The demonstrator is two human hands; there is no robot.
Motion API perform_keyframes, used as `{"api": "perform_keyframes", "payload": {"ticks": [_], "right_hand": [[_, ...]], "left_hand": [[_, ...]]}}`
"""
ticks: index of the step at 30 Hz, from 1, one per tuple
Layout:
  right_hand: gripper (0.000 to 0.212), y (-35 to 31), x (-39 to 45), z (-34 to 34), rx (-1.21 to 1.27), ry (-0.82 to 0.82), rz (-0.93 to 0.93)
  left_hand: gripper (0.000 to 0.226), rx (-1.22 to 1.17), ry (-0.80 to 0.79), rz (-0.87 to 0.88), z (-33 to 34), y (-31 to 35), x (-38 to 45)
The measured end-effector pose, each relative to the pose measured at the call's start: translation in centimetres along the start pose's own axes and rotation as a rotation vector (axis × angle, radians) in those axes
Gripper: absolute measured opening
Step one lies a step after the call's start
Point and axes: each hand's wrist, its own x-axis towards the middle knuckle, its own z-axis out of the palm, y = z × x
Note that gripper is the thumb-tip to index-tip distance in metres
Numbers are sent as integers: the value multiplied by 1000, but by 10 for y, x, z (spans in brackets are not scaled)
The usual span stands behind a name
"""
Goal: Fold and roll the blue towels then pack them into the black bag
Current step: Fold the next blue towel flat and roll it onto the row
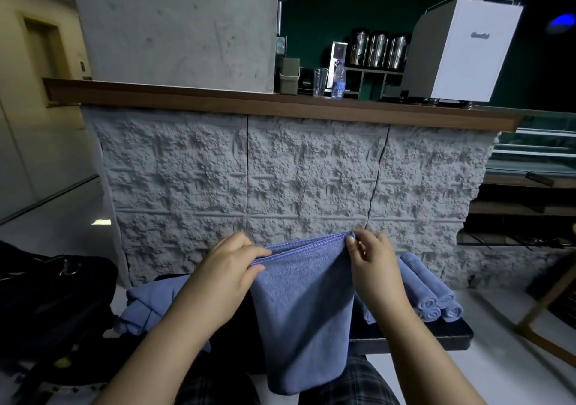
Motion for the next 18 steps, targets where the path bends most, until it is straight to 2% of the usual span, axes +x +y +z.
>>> {"api": "perform_keyframes", "payload": {"ticks": [3, 7, 9, 12, 14, 18], "right_hand": [[20, 4, -2, 6, -67, -31, 3], [26, 10, -4, 13, -91, -85, 8], [25, 12, -5, 17, -80, -83, 1], [23, 17, -5, 27, -45, -73, -19], [24, 23, -4, 35, -25, -80, -15], [22, 38, 3, 50, 38, -80, 25]], "left_hand": [[24, -7, -39, -92, 5, 0, 0], [32, -18, 21, -230, 17, -1, 0], [35, -1, -5, -279, 25, -6, -1], [20, 21, -39, -345, 36, -13, -3], [13, 20, -6, -378, 43, -19, -5], [10, -58, 60, -454, 61, -36, -5]]}}
